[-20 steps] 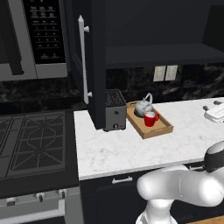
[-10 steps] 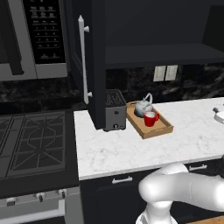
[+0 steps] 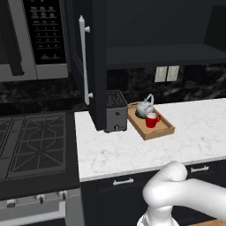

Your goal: Pick the kettle from the counter and place it on the tray. Then pick the mug from the cabinet and place it on the tray. Then close the cabinet doors.

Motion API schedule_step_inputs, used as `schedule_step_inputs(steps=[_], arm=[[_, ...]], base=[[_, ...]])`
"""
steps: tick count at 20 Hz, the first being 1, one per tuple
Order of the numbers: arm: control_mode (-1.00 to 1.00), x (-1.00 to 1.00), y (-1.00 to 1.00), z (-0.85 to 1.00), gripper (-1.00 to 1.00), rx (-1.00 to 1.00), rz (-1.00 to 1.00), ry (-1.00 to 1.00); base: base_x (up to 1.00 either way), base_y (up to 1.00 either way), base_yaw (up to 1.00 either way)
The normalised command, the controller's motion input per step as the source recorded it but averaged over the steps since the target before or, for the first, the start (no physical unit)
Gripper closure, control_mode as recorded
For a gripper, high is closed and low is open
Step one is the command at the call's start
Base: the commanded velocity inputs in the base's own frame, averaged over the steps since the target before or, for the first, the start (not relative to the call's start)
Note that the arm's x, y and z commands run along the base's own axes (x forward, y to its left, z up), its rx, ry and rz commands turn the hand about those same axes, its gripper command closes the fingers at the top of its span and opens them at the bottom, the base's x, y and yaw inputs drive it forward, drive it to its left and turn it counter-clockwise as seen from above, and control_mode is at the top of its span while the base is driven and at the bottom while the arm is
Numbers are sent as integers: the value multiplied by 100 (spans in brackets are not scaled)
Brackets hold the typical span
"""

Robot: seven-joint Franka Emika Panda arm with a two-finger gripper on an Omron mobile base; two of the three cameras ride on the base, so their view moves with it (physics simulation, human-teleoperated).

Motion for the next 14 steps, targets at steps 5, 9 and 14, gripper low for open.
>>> schedule_step_inputs(steps=[5, 9, 14], arm=[[-100, 0, -42, 0, -100, 0, 0, -2], [-100, 0, -41, 3, -100, 0, 0, 0], [-100, 0, -38, 12, -100, 0, 0, -1]], base=[[0, 0, 0], [0, 0, 0], [0, 0, 0]])
